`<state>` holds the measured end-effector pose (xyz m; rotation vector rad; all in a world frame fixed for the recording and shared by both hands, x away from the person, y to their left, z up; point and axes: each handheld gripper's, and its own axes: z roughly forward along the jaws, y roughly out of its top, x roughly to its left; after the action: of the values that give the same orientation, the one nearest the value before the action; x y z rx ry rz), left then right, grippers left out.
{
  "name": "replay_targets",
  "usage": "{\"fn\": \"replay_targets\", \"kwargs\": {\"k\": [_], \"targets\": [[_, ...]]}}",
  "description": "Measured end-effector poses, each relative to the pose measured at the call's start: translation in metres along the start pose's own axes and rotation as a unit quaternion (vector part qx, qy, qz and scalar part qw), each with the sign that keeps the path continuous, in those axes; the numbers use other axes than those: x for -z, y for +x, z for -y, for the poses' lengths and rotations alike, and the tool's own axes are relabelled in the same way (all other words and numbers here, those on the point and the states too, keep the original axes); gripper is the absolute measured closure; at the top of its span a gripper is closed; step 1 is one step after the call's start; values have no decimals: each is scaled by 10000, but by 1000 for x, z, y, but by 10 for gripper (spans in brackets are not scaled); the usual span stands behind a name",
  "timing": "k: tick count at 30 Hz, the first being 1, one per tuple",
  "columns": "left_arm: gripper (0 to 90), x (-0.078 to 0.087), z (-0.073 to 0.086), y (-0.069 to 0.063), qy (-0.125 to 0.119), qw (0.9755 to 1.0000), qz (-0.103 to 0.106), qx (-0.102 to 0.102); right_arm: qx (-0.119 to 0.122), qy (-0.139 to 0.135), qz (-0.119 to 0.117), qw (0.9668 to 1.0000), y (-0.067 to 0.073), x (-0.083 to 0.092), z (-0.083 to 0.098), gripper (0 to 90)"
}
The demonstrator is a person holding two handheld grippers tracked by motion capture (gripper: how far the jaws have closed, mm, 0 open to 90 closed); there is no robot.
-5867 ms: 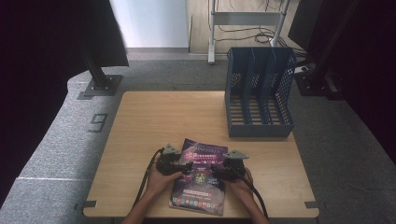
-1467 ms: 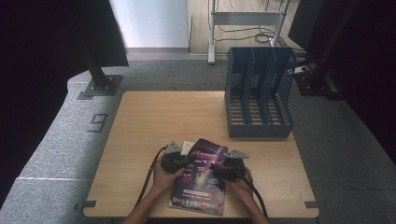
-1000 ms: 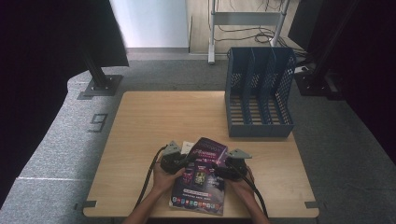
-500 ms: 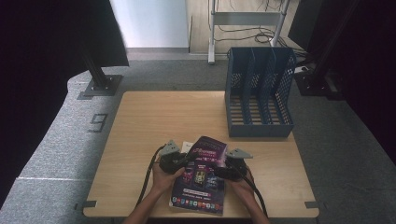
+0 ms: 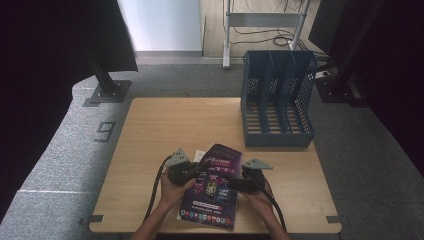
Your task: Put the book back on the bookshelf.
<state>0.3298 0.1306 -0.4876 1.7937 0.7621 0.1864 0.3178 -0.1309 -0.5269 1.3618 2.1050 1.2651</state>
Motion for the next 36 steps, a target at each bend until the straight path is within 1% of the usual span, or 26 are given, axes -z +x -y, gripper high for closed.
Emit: {"fn": "replay_targets", "kwargs": {"k": [7,14,17,22,28,31,36], "targets": [[868,5,-4,-2,-39,10000,22,-58,37,-20,-73,10000,2,1,-1,203],[868,9,-7,-4,-93,9999,58,-88,33,-32,-133,9999,1,1,-1,203],[868,11,-8,-5,-114,9999,55,-99,-1,-33,-192,9998,1,1,-1,201],[868,12,-9,-6,-128,9998,46,-112,-6,-29,-226,9997,1,0,-1,199],[868,12,-10,-6,-112,9999,30,-112,-92,-14,-315,9995,-1,-2,0,189],[867,12,-10,-6,-93,9999,25,-114,-100,35,-332,9994,-2,-4,0,183],[868,13,-10,-7,-108,9999,38,-114,-210,70,-457,9987,-3,-5,1,185]]}}
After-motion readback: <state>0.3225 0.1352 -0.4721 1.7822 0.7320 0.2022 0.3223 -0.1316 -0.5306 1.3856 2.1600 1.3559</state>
